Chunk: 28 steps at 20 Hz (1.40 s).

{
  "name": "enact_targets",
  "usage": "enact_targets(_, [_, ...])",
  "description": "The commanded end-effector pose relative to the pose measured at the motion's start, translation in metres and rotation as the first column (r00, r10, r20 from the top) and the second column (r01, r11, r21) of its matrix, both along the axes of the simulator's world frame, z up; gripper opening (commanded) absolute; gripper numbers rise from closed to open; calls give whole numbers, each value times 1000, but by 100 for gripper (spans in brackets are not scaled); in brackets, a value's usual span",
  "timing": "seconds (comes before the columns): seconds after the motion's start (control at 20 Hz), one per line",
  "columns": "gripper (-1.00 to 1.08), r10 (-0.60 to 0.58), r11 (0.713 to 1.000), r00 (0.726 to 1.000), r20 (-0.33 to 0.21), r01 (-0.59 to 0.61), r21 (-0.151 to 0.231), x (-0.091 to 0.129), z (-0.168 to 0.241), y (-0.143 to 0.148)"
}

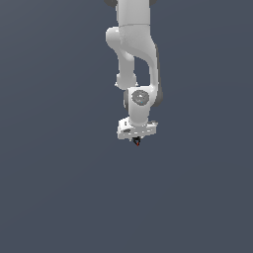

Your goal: Pick up the object and move it to a goal position.

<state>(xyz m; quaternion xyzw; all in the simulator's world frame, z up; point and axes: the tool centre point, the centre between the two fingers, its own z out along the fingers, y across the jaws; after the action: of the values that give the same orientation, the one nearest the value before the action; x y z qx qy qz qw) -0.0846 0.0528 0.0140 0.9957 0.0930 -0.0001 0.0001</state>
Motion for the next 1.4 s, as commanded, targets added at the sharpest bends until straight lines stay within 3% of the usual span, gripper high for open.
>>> enact_targets(0.0, [-100, 0, 1000, 1000, 0, 0, 0, 0, 0, 0])
enact_targets(0.6, [-100, 0, 1000, 1000, 0, 0, 0, 3, 3, -17])
enact_targets(1.35, [-100, 0, 1000, 1000, 0, 0, 0, 29, 21, -140])
